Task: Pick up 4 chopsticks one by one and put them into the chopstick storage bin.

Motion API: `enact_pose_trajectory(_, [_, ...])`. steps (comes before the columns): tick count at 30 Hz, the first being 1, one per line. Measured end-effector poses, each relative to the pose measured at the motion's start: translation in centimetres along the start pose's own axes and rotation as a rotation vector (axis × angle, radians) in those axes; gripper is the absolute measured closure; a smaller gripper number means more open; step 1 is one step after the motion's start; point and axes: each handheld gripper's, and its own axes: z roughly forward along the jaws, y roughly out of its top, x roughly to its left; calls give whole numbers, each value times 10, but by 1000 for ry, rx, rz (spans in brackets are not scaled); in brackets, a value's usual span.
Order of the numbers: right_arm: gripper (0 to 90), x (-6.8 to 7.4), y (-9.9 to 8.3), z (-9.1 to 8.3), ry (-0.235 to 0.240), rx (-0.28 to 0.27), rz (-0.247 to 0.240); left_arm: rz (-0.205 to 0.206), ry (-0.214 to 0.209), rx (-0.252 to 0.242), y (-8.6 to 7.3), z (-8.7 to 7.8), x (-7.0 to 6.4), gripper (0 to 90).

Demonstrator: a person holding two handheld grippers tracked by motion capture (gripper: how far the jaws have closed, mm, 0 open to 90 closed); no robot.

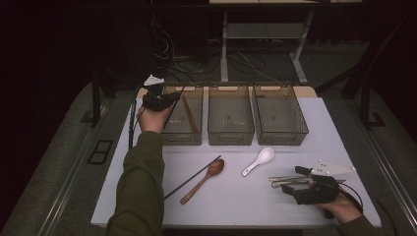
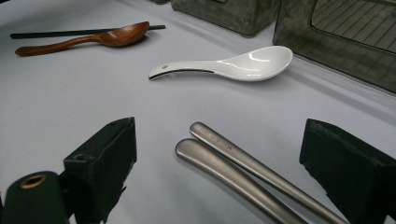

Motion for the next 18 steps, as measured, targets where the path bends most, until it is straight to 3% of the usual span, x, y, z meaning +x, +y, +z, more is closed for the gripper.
enact_pose_trajectory(5, [107,0,0,0,0,0,0,11,26,56,-6,7,2,852])
enact_pose_trajectory(10, [107,0,0,0,1,0,-2,-12,45,97,-13,13,4,852])
enact_pose_trajectory(18, [107,0,0,0,1,-1,-1,1,63,174,-21,19,5,841])
